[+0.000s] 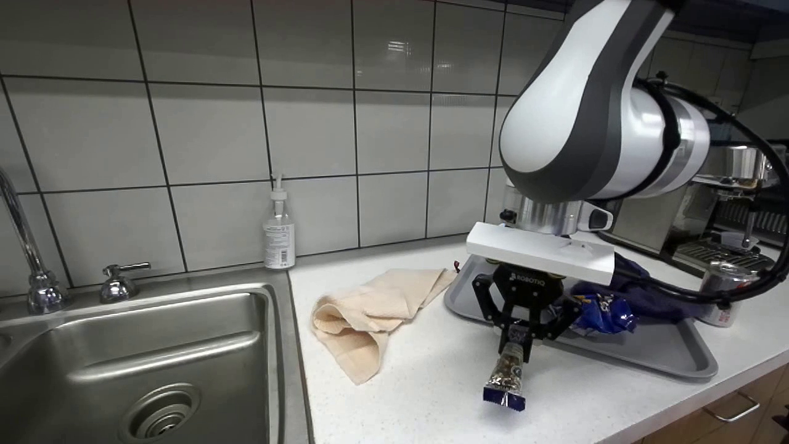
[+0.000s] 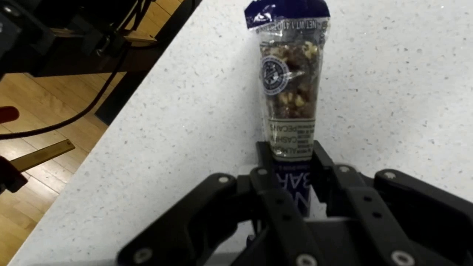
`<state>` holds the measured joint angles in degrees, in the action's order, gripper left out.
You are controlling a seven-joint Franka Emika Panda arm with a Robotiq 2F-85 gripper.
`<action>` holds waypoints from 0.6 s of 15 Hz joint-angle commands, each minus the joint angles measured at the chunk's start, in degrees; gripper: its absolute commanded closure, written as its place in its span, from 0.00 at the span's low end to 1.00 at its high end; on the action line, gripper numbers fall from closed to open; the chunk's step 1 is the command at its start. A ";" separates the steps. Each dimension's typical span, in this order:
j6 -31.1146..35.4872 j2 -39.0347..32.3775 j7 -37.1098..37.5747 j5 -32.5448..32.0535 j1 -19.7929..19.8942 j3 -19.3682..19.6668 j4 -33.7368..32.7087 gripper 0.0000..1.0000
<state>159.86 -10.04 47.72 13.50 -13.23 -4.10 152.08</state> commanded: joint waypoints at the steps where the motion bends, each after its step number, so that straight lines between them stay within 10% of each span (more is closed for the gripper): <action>1: -3.88 4.34 -2.72 2.43 2.80 -0.86 -0.29 0.93; 9: -5.71 2.89 -0.54 4.00 7.07 1.77 -5.45 0.93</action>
<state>157.04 -6.93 47.29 16.42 -8.00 -2.92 149.22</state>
